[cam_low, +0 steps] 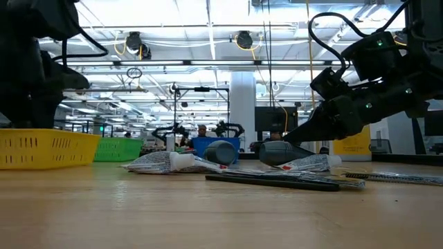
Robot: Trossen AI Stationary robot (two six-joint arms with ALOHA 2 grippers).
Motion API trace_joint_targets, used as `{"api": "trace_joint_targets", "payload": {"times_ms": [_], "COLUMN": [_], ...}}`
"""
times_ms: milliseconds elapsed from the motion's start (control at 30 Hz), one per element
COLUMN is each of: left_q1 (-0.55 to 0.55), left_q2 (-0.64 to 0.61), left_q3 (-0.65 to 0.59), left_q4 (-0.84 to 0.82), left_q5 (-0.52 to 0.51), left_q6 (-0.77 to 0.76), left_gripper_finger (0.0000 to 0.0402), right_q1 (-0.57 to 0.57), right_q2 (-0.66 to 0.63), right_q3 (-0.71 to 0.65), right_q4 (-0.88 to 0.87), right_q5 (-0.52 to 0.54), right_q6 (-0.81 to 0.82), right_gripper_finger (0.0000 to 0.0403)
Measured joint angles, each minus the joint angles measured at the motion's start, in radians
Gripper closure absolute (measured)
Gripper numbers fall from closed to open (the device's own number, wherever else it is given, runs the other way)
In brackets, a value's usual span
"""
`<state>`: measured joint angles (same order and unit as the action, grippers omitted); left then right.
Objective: Pick & Place Travel size toiletries
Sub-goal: Put the blue shaving cream in the yellow basket, then put the white toothpaste in the blue basket
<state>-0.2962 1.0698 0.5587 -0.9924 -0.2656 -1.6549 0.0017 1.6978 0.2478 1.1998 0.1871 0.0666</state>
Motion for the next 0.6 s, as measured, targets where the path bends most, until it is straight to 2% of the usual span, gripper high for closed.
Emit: {"api": "trace_joint_targets", "payload": {"times_ms": [167,300,467,600], "left_q1": [0.001,0.008,0.015,0.015], "left_q2": [-0.003,-0.050,-0.115,-0.131], "left_q3": [0.000,0.018,0.123,0.203], "left_q4": [-0.001,-0.025,-0.065,0.046], "left_q5": [0.003,0.006,-0.044,-0.150], "left_q6": [0.004,0.038,0.143,0.346], "left_gripper_finger": [0.0244,0.0206,0.0194,0.0204], "right_q1": [0.000,0.000,0.000,0.000], "right_q2": [0.000,0.000,0.000,0.000], "right_q3": [0.000,0.000,0.000,0.000], "right_q4": [0.000,0.000,0.000,0.000], "right_q5": [0.000,0.000,0.000,0.000], "right_q6": [0.000,0.000,0.000,0.000], "right_gripper_finger": [0.0399,0.0399,0.0399,0.0399]}}
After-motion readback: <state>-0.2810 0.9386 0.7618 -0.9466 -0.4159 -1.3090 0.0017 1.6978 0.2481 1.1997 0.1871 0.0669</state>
